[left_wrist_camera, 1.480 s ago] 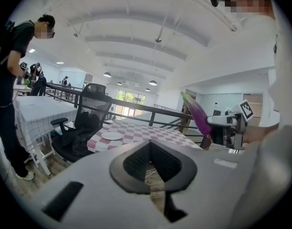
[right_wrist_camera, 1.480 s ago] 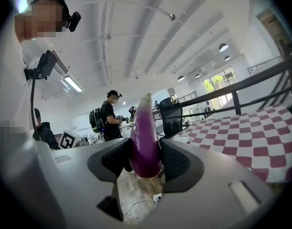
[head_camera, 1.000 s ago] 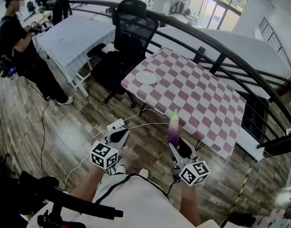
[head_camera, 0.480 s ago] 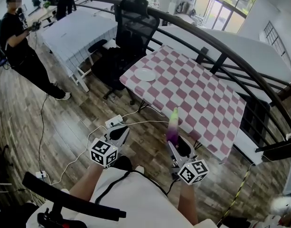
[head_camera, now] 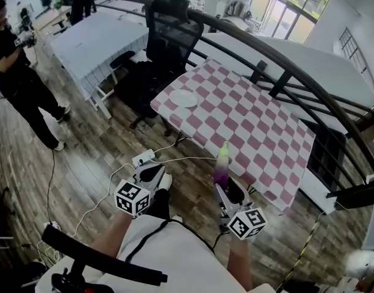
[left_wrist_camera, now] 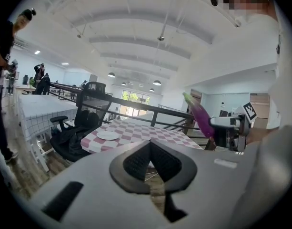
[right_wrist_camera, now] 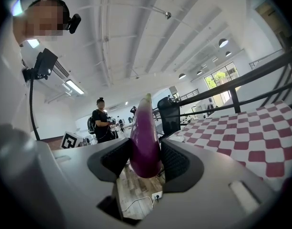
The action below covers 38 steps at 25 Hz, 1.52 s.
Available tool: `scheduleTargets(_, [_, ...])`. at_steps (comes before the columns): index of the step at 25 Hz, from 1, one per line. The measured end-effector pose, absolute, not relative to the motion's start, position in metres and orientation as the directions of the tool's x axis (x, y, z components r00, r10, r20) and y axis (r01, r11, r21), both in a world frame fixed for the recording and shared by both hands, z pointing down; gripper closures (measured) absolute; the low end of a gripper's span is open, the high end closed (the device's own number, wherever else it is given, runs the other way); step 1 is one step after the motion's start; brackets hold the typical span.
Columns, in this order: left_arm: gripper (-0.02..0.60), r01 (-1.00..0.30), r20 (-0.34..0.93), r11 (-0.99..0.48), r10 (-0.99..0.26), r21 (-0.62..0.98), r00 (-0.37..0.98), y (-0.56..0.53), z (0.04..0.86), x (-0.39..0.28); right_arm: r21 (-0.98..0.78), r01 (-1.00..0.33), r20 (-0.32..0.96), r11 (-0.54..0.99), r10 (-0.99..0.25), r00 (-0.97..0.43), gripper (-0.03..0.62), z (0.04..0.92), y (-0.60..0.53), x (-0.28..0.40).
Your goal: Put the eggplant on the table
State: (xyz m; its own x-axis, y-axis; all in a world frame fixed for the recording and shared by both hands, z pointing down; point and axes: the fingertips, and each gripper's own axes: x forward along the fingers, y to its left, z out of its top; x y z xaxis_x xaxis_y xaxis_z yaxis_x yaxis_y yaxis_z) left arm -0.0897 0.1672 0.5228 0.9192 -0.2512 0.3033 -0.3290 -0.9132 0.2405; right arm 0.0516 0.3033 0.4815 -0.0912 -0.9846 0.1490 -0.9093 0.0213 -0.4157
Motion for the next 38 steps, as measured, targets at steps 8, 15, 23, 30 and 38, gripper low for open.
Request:
scheduleTargets(8, [0.575, -0.312, 0.303, -0.917, -0.233, 0.248, 0.924, 0.124, 0.532, -0.064, -0.416, -0.909, 0.153, -0.006, -0.986, -0.063, 0.381, 0.489, 0.261, 0.075])
scheduleTargets(15, [0.575, -0.299, 0.314, -0.919, -0.212, 0.259, 0.925, 0.059, 0.53, -0.042, -0.398, -0.918, 0.169, -0.007, -0.984, -0.065, 0.381, 0.48, 0.194, 0.095])
scheduleTargets(23, [0.575, -0.251, 0.301, -0.932, -0.168, 0.261, 0.939, -0.022, 0.52, -0.006, -0.394, -0.919, 0.178, -0.034, -0.983, -0.04, 0.381, 0.473, 0.117, 0.116])
scheduleTargets(30, [0.575, -0.23, 0.303, -0.933, -0.143, 0.276, 0.942, -0.09, 0.523, 0.01, -0.386, -0.921, 0.201, -0.051, -0.979, -0.03, 0.381, 0.474, 0.048, 0.127])
scheduleTargets(38, [0.575, -0.213, 0.308, -0.937, -0.123, 0.278, 0.944, -0.166, 0.53, 0.022, -0.366, -0.93, 0.221, -0.041, -0.974, -0.044, 0.381, 0.476, -0.034, 0.131])
